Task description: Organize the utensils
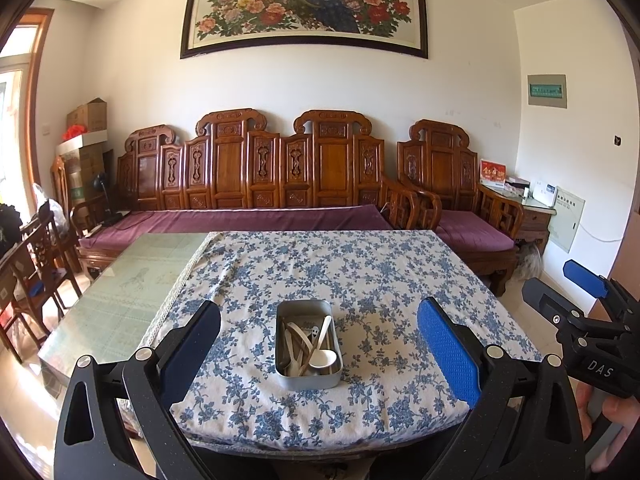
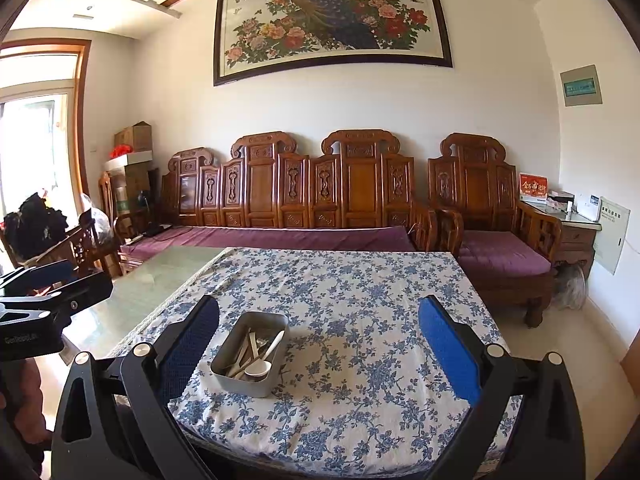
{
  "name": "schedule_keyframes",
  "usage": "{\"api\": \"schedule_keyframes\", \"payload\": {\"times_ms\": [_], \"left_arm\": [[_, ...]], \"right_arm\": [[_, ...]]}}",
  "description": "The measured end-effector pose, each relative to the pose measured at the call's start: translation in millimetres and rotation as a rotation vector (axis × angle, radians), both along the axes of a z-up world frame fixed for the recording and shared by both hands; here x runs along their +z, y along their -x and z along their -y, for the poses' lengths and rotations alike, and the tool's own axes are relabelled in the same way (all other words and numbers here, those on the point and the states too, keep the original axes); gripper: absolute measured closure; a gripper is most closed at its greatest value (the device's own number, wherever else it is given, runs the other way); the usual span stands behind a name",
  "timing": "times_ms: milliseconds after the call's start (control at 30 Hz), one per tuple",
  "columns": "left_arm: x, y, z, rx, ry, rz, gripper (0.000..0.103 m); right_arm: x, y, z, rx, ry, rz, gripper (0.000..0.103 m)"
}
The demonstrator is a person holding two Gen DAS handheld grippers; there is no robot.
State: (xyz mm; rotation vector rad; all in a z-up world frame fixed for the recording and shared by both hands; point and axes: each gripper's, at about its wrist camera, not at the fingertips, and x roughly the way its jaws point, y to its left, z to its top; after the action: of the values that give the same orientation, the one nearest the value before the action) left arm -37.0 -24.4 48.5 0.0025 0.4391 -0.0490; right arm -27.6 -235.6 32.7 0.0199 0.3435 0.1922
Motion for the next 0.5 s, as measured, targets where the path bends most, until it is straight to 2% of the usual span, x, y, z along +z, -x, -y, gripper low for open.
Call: {"api": "schedule_keyframes", "payload": {"times_ms": [500], "left_arm": [[0.6, 1.3, 0.2, 0.002, -0.001, 0.003, 0.008]], "right_arm": [[-1.3, -1.0, -1.7, 0.001, -0.002, 0.0, 0.003]]}}
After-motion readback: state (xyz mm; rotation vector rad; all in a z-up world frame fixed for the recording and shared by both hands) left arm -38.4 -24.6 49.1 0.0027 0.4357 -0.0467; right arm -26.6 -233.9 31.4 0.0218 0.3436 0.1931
